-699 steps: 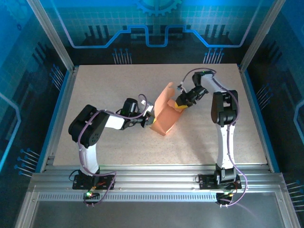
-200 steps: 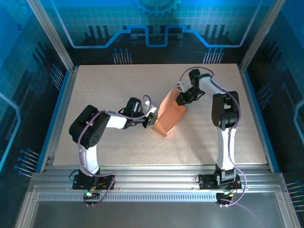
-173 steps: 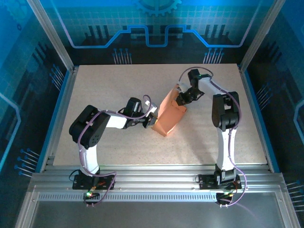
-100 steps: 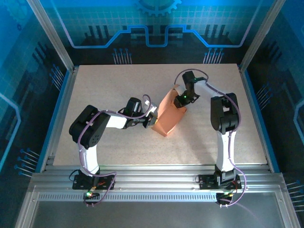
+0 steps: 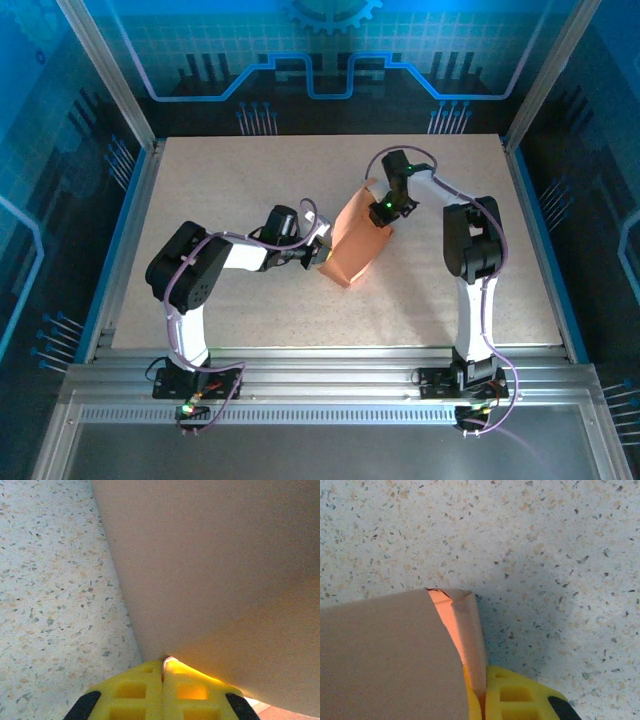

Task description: Fold the paper box

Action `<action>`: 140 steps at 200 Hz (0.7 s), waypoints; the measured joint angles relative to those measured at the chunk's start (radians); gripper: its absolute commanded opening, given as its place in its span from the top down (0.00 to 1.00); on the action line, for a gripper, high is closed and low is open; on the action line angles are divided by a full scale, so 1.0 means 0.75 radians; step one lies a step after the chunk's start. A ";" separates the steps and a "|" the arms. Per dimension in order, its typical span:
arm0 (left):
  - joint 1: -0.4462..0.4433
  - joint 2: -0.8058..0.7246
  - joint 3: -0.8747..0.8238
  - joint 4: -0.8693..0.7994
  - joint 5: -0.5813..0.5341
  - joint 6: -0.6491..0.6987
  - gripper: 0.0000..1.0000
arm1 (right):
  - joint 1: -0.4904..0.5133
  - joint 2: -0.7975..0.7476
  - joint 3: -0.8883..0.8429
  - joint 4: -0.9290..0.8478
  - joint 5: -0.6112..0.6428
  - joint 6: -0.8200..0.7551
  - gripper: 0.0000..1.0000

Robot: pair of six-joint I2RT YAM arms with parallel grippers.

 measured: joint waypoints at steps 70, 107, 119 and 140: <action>-0.009 -0.022 -0.056 0.010 -0.003 -0.074 0.45 | 0.028 -0.020 -0.028 0.006 0.021 0.038 1.00; -0.002 -0.097 -0.113 0.019 -0.009 -0.140 0.24 | 0.025 -0.022 -0.031 0.003 0.016 0.050 1.00; 0.008 -0.146 -0.134 0.020 -0.018 -0.164 0.19 | 0.024 -0.024 -0.034 0.005 0.010 0.058 1.00; 0.025 -0.272 -0.162 0.020 -0.048 -0.202 0.12 | 0.014 -0.033 -0.048 0.012 -0.009 0.084 1.00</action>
